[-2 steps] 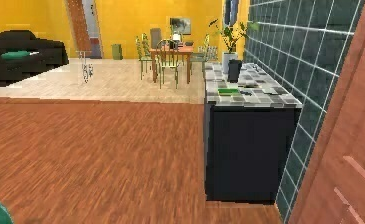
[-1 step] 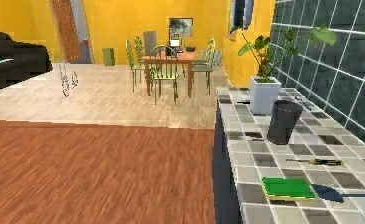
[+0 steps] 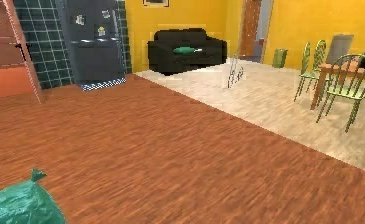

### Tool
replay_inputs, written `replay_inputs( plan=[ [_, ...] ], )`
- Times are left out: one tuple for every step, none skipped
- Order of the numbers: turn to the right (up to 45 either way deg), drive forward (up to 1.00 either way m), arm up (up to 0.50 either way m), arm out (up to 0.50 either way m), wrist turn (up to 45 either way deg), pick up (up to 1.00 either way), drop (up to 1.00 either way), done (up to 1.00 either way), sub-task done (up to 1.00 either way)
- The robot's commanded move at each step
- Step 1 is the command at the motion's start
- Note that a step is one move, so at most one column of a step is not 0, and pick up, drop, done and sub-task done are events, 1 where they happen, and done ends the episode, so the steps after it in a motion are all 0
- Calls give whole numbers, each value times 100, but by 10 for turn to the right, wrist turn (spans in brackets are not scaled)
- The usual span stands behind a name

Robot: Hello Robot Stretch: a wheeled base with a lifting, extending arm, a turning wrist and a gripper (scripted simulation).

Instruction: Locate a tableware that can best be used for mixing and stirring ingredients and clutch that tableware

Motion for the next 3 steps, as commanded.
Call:
replay_inputs(
  plan=[
    [-150,0,0,0,0,0,0,0,0],
    [450,0,0,0,0,0,0,0,0],
    [450,0,0,0,0,0,0,0,0]
  ],
)
